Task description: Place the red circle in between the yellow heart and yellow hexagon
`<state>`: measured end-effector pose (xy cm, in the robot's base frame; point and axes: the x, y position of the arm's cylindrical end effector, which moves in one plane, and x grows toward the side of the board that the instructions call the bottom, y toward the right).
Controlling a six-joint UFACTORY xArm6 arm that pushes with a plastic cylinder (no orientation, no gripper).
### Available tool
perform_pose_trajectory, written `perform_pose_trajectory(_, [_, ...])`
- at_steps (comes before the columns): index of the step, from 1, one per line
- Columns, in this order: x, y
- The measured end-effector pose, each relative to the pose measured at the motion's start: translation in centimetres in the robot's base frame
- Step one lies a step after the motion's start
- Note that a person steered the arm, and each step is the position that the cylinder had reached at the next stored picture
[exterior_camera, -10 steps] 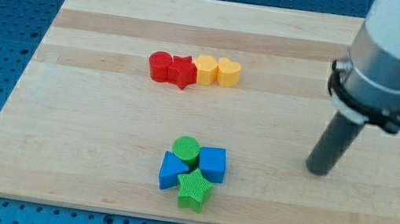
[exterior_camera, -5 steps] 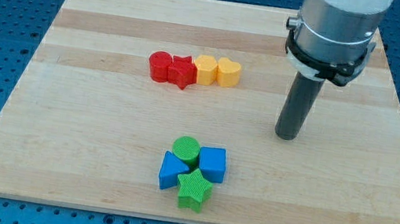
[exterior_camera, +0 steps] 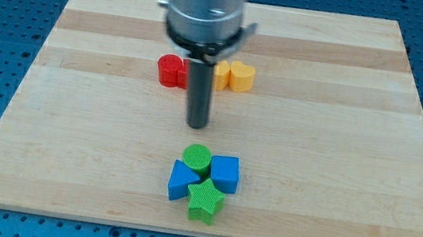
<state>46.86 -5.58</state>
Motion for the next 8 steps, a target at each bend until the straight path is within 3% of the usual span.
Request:
perform_pose_trajectory(2, [-3.7,-7.5])
perform_pose_trajectory(3, [-7.4,-7.2])
perform_pose_trajectory(4, [-9.4,-3.9])
perform_pose_trajectory(8, [-6.8,8.6])
